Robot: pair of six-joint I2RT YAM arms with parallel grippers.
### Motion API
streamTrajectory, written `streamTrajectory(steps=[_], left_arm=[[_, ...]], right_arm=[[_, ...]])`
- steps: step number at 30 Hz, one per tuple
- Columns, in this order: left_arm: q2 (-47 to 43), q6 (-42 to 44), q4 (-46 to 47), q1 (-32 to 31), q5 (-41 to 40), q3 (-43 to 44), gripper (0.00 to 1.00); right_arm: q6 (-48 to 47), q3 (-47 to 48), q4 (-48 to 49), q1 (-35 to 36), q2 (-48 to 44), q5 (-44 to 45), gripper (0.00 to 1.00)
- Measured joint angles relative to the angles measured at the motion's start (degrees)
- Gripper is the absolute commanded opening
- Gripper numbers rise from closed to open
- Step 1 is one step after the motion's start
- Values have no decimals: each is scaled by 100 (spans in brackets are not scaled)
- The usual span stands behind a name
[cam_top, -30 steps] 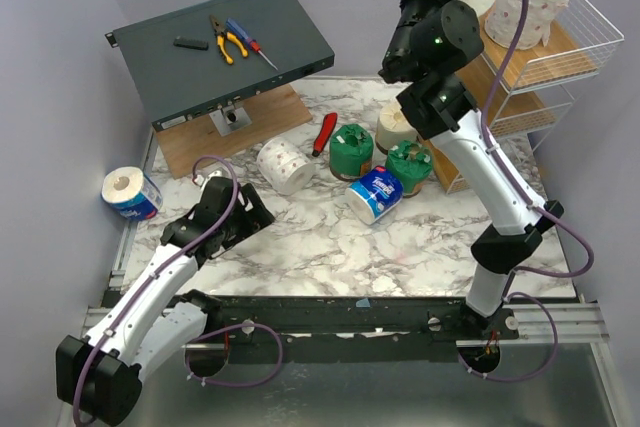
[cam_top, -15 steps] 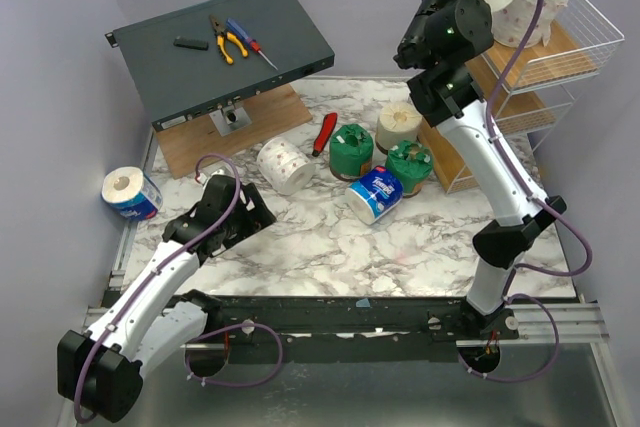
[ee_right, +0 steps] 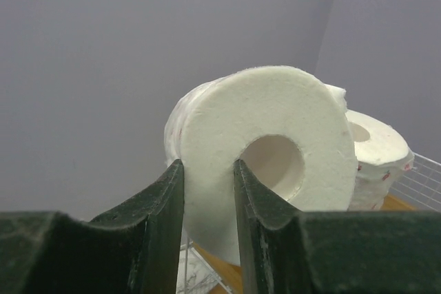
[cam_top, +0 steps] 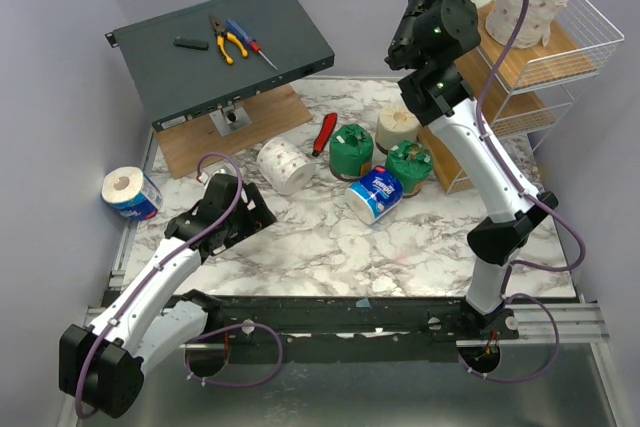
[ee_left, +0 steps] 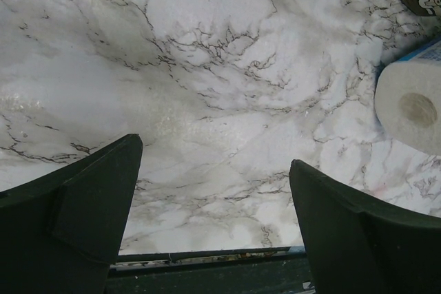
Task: Place and organize the paper towels onto the shelf
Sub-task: Place the paper towel on the shelf.
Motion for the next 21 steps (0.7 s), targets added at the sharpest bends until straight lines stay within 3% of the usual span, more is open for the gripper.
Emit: streamTrajectory(steps=[12,21], left_arm=[[46,9,44,0,-2,0,93],[48,46,37,0,-2,35,93]], right_arm=[[-63,68,-9,-37,492,-42,33],[109,-2,-52,-557,549,-46,33]])
